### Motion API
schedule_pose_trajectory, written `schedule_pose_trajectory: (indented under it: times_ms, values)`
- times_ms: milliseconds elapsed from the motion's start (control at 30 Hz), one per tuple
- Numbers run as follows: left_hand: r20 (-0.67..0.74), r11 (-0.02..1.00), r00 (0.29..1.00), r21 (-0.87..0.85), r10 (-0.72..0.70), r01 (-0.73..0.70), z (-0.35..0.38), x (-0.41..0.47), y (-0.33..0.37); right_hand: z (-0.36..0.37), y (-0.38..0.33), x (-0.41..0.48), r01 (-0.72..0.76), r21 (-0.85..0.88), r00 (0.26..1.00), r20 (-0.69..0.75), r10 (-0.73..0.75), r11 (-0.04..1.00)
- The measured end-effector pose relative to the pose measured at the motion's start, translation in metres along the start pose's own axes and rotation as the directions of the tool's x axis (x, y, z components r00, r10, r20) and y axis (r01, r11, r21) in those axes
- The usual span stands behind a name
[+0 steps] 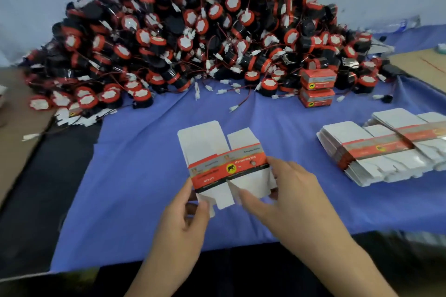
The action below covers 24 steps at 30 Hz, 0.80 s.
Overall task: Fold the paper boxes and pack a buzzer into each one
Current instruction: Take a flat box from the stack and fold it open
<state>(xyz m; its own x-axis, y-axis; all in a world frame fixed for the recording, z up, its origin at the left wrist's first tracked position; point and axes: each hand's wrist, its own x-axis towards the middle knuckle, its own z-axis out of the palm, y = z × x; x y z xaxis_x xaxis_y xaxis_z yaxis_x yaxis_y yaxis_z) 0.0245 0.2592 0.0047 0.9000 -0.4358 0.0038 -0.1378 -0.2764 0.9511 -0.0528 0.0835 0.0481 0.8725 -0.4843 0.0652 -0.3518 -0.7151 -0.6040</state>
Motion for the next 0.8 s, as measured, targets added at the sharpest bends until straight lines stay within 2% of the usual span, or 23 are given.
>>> schedule_pose_trajectory:
  times_ms: [100, 167, 233, 300, 433, 567, 667, 800]
  values:
    - [0.028, 0.998, 1.000, 0.056, -0.013, 0.011, -0.021, -0.009, -0.007, 0.021, -0.024, -0.009, 0.026, 0.135, 0.996, 0.083, -0.038, 0.990]
    - [0.041, 1.000, 0.999, 0.031, 0.004, -0.005, -0.026, -0.012, -0.009, 0.037, -0.036, -0.017, 0.050, 0.188, 0.988, 0.133, -0.076, 0.981]
    - [0.039, 0.998, 0.999, -0.066, -0.007, 0.009, -0.030, -0.016, -0.010, 0.050, -0.044, -0.023, 0.076, 0.209, 0.988, 0.118, -0.102, 0.975]
    - [0.024, 0.996, 1.000, -0.090, -0.001, 0.003, -0.035, -0.018, -0.012, 0.055, -0.047, -0.023, 0.089, 0.281, 0.992, 0.057, -0.109, 0.956]
    - [0.035, 0.984, 0.998, -0.169, -0.049, 0.054, -0.047, -0.020, -0.013, 0.055, -0.043, -0.017, 0.057, 0.562, 0.991, 0.069, -0.116, 0.825]
    - [0.081, 0.959, 0.992, -0.261, -0.092, 0.110, -0.058, -0.021, -0.014, 0.048, -0.036, -0.016, 0.179, 0.512, 0.953, 0.124, -0.278, 0.840]
    - [0.186, 0.916, 0.974, -0.354, -0.128, 0.188, -0.071, -0.021, -0.016, 0.039, -0.031, -0.010, 0.269, 0.434, 0.911, 0.175, -0.374, 0.860]
    - [0.298, 0.847, 0.951, -0.483, -0.078, 0.221, -0.082, -0.021, -0.013, 0.038, -0.033, -0.002, 0.382, 0.354, 0.894, 0.095, -0.439, 0.854]
